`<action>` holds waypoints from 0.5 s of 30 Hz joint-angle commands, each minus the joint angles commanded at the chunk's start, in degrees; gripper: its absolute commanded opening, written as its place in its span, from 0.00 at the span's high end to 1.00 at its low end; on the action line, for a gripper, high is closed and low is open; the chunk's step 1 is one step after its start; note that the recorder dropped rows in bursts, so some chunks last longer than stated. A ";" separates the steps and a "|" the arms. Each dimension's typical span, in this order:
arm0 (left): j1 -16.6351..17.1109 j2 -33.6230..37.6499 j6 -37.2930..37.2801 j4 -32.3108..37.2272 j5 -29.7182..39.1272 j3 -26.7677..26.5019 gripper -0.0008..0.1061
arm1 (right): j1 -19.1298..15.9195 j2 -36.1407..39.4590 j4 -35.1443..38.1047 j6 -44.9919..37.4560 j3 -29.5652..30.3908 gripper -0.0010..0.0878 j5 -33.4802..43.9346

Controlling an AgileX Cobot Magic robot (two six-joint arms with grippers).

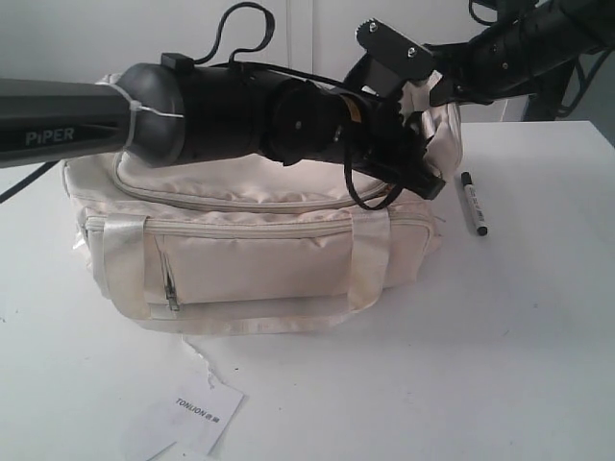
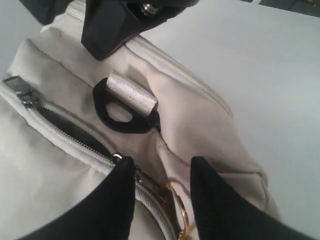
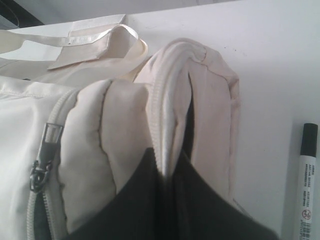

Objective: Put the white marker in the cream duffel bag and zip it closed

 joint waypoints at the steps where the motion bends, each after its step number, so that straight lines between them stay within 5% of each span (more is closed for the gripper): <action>1: 0.00 -0.02 -0.11 0.00 -0.10 0.00 0.59 | 0.00 0.00 0.00 0.00 0.00 0.99 0.00; 10: 0.00 1.97 0.00 0.00 0.13 -0.04 0.62 | 0.00 0.00 0.00 0.00 0.00 0.99 0.00; 15: 0.00 1.56 1.84 0.00 1.21 -0.04 0.96 | 0.00 0.00 0.00 0.00 0.00 0.99 0.00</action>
